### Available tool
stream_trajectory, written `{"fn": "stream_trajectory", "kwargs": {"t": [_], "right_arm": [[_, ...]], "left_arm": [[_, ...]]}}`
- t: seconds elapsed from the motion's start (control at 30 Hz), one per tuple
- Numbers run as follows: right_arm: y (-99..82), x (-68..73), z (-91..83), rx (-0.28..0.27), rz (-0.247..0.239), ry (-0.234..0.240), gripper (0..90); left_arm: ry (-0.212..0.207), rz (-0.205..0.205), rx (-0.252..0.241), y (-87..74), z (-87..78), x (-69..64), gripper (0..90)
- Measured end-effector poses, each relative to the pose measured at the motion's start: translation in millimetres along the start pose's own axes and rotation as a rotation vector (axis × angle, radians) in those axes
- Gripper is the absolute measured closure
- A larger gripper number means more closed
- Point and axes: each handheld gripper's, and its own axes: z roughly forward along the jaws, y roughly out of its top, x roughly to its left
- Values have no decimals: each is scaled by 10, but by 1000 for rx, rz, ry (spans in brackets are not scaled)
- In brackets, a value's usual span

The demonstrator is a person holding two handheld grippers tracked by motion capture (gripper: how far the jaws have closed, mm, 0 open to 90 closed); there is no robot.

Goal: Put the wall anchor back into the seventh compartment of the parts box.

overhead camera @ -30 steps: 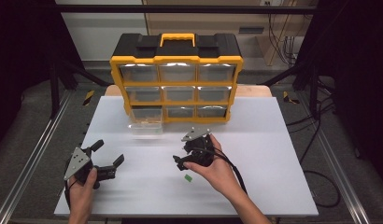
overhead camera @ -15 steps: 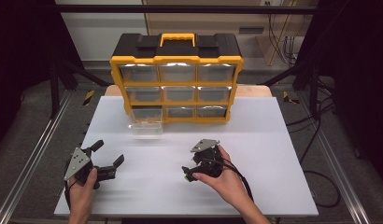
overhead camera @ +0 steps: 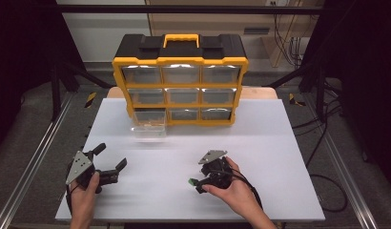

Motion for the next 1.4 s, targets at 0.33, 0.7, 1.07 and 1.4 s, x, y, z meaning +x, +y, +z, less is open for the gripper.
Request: {"fn": "stream_trajectory", "kwargs": {"t": [0.33, 0.7, 1.07, 1.4], "right_arm": [[-55, 72, 44, 27, -27, 30, 377], [-53, 60, 142, 28, -9, 48, 562], [-31, 93, 249, 23, -16, 77, 729], [-25, 111, 307, 29, -27, 90, 784]], "left_arm": [[3, -4, -3, 0, -5, 5, 7], [3, -4, -2, -2, -1, 10, 7], [2, 0, 0, -2, 2, 8, 8], [0, 2, 4, -3, 4, 10, 9]]}}
